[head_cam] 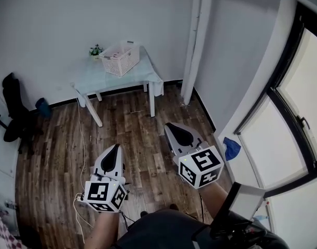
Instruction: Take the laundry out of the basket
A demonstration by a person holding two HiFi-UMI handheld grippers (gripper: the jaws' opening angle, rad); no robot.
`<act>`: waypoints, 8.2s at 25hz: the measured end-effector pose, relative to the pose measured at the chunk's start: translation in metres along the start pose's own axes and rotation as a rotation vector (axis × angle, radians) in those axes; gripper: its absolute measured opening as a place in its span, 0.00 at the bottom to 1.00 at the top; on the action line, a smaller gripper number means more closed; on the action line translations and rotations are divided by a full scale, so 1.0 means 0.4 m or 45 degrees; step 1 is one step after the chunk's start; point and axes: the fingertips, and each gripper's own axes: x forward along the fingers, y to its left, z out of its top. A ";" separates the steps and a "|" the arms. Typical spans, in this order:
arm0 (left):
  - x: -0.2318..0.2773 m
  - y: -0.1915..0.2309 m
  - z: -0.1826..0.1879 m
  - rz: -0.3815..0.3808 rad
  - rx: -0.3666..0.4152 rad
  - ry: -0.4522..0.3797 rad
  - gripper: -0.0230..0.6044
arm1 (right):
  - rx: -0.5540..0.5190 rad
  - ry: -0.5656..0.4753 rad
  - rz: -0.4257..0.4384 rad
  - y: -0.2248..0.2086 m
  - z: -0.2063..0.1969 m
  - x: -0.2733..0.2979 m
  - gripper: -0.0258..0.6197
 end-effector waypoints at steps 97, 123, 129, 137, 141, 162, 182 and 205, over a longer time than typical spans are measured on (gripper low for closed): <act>1.488 1.225 0.032 0.004 -0.042 0.101 0.05 | -0.113 0.232 0.264 -0.569 -0.089 1.905 0.07; 1.771 1.476 -0.046 0.487 -0.126 0.223 0.05 | -0.713 1.002 1.290 -0.745 -0.493 2.445 0.80; 1.781 1.592 -0.068 0.533 -0.166 0.221 0.05 | -0.941 1.358 1.393 -0.739 -0.674 2.481 0.87; 1.795 1.672 -0.117 0.555 -0.207 0.271 0.05 | -1.116 1.560 1.500 -0.727 -0.856 2.487 0.87; 1.809 1.688 -0.140 0.550 -0.221 0.290 0.05 | -1.173 1.585 1.530 -0.714 -0.932 2.474 0.87; 1.783 1.718 -0.212 0.591 -0.320 0.282 0.05 | -1.208 1.478 1.385 -0.665 -0.968 2.477 0.38; 1.767 1.671 -0.153 0.620 -0.249 0.250 0.05 | -0.956 1.393 1.443 -0.688 -0.855 2.518 0.44; 1.734 1.745 -0.206 0.687 -0.306 0.289 0.05 | -1.317 1.621 1.517 -0.709 -1.022 2.540 0.93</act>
